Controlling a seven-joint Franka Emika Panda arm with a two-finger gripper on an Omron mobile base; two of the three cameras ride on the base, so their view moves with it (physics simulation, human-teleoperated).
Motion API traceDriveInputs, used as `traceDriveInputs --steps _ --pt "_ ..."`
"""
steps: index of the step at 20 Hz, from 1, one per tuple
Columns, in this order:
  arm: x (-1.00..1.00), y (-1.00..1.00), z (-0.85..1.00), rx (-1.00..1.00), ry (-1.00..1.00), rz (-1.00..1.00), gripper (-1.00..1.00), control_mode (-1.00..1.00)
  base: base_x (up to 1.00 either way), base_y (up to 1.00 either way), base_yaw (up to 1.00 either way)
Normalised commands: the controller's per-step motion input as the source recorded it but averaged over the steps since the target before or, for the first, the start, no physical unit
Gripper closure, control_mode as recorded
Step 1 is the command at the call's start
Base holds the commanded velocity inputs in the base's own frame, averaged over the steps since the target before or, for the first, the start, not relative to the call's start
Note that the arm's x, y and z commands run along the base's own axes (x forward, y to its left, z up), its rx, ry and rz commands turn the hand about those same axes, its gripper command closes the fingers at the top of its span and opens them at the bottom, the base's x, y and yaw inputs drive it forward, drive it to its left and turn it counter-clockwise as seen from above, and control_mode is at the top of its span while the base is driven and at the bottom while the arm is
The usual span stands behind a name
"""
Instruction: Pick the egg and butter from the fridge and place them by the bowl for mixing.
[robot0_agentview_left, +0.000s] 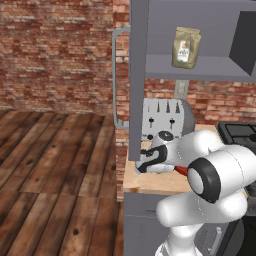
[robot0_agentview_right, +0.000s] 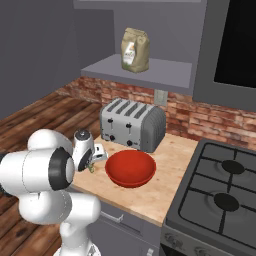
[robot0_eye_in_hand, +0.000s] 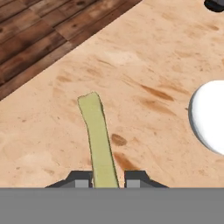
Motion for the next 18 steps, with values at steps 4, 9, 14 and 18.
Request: traceDriveInputs --steps 4,9,14,18 --pt "0.16 -0.07 -0.29 -0.01 0.06 -0.09 1.0 -1.0 0.0 0.0 0.0" --pt "0.1 -0.06 -0.22 0.0 0.07 -0.1 1.0 -1.0 0.0 0.0 0.0" --pt "0.08 -0.17 -0.04 0.0 0.06 -0.08 -1.0 -1.0 0.0 0.0 0.0" --pt "0.0 -0.22 0.09 0.0 0.0 -0.09 -1.0 -1.0 0.0 0.0 0.0"
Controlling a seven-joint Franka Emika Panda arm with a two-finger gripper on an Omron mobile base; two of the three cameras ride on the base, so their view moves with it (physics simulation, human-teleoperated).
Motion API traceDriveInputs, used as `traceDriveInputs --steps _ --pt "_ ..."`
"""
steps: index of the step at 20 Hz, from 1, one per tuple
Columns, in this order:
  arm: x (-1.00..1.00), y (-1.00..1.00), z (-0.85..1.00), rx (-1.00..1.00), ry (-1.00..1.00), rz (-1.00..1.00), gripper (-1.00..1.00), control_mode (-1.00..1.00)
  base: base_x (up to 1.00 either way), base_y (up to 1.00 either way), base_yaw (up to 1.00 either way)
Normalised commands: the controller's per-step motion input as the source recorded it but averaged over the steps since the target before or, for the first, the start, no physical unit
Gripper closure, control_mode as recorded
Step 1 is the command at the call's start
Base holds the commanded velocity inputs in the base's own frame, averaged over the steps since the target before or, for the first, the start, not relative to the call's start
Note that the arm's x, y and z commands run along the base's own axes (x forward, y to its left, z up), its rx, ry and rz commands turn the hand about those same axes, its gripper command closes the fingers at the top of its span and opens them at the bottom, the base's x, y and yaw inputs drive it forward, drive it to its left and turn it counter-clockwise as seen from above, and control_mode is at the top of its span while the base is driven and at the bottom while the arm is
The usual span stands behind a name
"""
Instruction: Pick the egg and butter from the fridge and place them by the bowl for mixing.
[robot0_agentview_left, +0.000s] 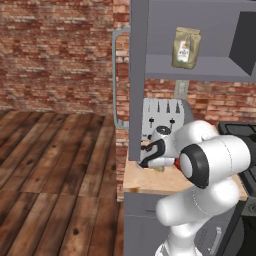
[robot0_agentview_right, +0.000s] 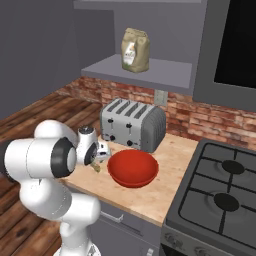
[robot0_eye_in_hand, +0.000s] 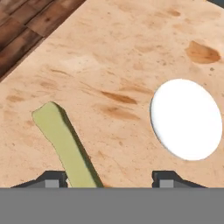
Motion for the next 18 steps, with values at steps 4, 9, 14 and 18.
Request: traceDriveInputs --steps 4,9,14,18 --pt "-0.04 -0.23 0.2 0.0 0.0 -0.12 -1.0 -1.0 0.0 0.0 0.0" --pt "-0.09 -0.08 0.29 0.0 0.0 -0.12 -1.0 -1.0 0.0 0.0 0.0" --pt "-0.08 0.0 0.36 0.0 0.0 -0.08 -1.0 -1.0 0.0 0.0 0.0" --pt "-0.18 -0.01 0.36 0.0 0.0 -0.1 -1.0 -1.0 0.0 0.0 0.0"
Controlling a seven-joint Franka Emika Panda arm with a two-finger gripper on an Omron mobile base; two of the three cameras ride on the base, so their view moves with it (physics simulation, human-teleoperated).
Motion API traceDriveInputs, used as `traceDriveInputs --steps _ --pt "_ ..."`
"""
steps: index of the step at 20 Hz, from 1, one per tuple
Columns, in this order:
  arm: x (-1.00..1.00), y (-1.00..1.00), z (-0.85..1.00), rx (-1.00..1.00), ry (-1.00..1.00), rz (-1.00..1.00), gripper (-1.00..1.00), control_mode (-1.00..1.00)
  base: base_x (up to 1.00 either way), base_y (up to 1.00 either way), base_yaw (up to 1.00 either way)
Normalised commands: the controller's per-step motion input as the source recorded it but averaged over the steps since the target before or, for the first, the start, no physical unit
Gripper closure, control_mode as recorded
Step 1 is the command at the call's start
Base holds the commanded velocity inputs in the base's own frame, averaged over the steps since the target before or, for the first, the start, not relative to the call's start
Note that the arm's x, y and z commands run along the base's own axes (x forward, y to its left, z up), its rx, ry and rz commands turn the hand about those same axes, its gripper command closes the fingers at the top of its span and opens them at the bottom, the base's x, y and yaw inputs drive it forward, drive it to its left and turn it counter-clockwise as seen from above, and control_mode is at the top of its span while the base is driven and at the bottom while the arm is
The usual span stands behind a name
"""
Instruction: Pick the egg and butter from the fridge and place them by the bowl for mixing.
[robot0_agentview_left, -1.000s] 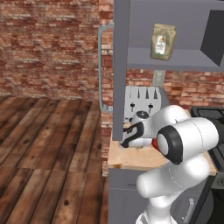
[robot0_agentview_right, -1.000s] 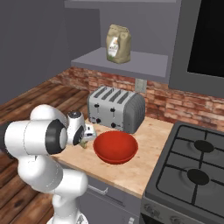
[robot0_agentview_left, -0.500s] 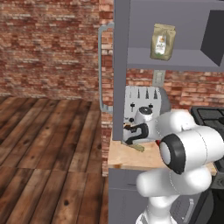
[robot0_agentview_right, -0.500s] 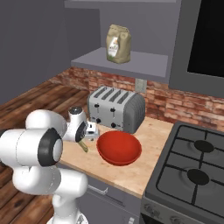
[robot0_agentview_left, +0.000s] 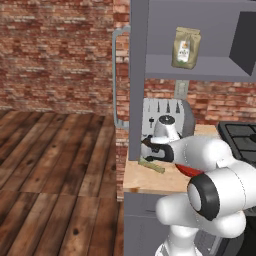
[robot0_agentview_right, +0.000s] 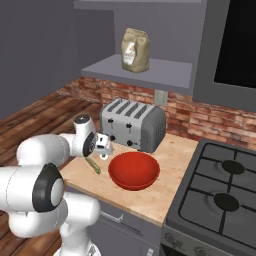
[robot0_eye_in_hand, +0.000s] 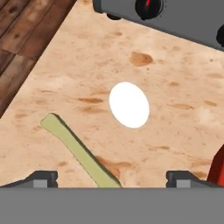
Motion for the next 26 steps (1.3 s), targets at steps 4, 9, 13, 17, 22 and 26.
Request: traceDriveInputs --steps 4,9,13,17,22,26 --pt "-0.16 -0.14 0.42 0.01 0.0 -0.11 -1.0 -1.0 0.0 0.0 0.0" --pt "-0.27 -0.4 0.48 0.05 0.0 -0.16 -1.0 -1.0 0.0 0.0 0.0" --pt "-0.28 -0.42 0.46 0.08 0.0 -0.18 -1.0 -1.0 0.0 0.0 0.0" --pt "-0.32 -0.34 0.48 0.02 0.0 -0.09 -1.0 -1.0 0.0 0.0 0.0" --pt "-0.38 -0.34 0.48 0.02 0.0 -0.03 -1.0 -1.0 0.0 0.0 0.0" --pt "-0.48 -0.29 0.41 0.01 0.0 0.0 -1.0 -1.0 0.0 0.0 0.0"
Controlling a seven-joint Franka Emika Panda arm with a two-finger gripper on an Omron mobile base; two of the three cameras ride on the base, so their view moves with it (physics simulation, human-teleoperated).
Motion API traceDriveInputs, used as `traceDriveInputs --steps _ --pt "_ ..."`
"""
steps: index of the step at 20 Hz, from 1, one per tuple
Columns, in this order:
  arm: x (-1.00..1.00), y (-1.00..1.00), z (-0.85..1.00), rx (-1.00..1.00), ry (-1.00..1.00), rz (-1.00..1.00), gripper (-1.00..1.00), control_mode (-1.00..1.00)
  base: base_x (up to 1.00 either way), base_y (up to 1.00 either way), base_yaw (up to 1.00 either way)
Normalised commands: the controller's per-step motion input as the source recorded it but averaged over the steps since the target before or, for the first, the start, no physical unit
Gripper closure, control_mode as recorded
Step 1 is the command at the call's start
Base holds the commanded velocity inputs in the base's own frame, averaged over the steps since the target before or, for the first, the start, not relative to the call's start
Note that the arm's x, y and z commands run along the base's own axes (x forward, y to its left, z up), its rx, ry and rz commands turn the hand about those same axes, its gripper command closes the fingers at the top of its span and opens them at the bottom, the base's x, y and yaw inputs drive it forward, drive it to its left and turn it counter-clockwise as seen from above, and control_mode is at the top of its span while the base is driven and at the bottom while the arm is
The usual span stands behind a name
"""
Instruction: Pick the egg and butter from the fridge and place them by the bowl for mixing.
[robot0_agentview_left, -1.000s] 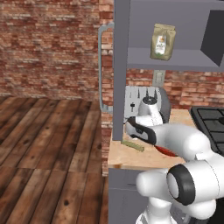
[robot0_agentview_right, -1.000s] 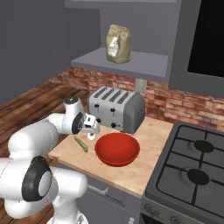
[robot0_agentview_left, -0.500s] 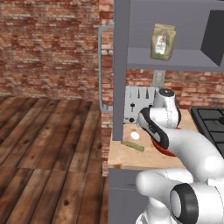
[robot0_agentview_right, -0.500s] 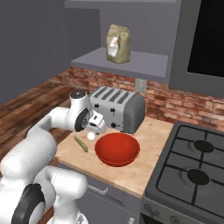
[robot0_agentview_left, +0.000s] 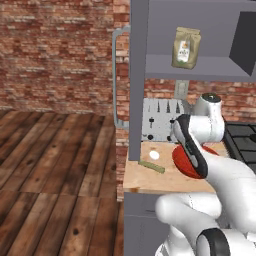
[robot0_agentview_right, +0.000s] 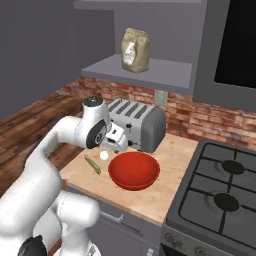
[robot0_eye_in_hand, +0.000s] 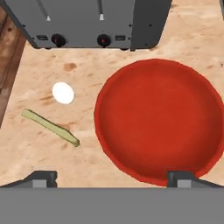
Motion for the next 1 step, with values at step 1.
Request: traceDriveInputs --steps 1 --pt "-0.54 -0.26 0.39 0.01 0.0 0.0 -1.0 -1.0 0.0 0.0 0.0"
